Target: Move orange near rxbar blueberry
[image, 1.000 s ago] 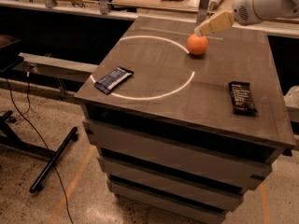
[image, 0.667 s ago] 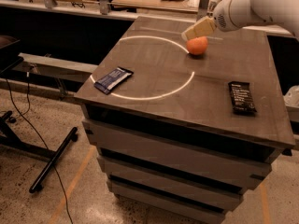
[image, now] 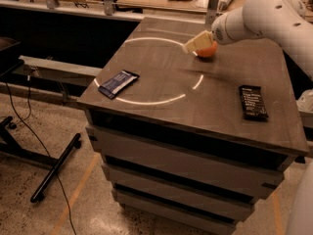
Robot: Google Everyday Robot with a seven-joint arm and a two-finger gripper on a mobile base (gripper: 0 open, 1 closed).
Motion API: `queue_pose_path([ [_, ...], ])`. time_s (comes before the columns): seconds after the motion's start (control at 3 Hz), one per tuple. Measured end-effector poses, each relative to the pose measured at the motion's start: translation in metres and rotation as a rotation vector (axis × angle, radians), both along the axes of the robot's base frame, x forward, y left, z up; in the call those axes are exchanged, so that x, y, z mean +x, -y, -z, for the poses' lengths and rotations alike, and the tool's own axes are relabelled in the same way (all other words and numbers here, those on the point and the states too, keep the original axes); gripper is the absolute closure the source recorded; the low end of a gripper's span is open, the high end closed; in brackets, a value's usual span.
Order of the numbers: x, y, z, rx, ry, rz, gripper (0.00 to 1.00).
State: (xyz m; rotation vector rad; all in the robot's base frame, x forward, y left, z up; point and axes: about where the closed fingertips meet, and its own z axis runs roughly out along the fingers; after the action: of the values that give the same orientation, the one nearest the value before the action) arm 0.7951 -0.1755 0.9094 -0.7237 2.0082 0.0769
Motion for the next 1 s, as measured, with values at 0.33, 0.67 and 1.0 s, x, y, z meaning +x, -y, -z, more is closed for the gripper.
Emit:
queue_pose_path([
  [0.33,0.008,-0.002,0.026,0.044,-0.028,-0.029,0.02],
  [0.67,0.011,-0.003,0.039,0.061,-0.041,-0.046,0.25],
  [1.0,-0.003,-0.004,0.035,0.040,-0.029,-0.125,0.54],
])
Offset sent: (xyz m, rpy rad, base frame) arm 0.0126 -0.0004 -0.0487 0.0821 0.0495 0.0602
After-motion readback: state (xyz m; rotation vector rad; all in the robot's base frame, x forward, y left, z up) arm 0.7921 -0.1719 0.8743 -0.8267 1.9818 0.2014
